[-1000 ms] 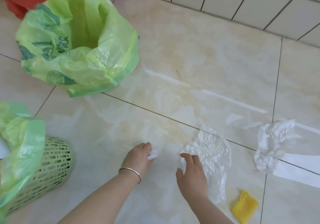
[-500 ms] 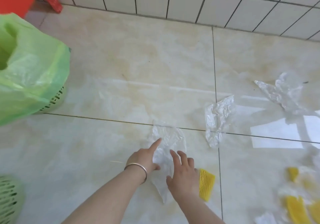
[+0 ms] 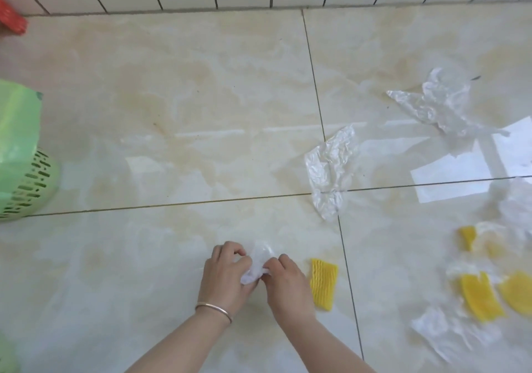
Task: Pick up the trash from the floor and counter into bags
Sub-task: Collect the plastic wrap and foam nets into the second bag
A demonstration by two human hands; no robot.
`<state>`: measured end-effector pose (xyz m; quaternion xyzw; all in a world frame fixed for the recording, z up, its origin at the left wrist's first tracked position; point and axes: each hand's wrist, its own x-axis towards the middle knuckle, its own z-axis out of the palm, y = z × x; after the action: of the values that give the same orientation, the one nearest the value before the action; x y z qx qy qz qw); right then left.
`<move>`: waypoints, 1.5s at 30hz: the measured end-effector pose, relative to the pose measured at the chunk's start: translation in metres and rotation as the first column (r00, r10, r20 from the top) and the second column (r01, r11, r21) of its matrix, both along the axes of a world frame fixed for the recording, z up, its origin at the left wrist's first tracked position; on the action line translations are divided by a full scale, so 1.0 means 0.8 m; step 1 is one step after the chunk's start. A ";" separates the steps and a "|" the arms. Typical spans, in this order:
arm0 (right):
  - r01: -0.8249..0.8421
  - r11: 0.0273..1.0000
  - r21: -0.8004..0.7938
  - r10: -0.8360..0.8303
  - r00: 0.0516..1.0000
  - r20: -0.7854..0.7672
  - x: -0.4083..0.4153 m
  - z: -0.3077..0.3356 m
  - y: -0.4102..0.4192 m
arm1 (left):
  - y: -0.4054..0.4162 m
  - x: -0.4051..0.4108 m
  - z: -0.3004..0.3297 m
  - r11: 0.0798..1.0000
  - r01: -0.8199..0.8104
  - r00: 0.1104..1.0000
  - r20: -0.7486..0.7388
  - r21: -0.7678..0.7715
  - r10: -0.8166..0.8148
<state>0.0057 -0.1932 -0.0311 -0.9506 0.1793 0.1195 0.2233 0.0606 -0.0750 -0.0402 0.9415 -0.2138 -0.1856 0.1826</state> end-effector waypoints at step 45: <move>0.193 0.980 0.041 -0.185 0.973 -0.140 0.133 -0.003 -0.163 | -0.197 0.149 0.005 0.963 0.218 0.959 -0.218 0.159 -0.181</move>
<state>0.1123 -0.3238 -0.0337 -0.9125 0.2804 0.1670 0.2468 0.1800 -0.2323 -0.0362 0.9040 -0.2706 -0.3164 0.0973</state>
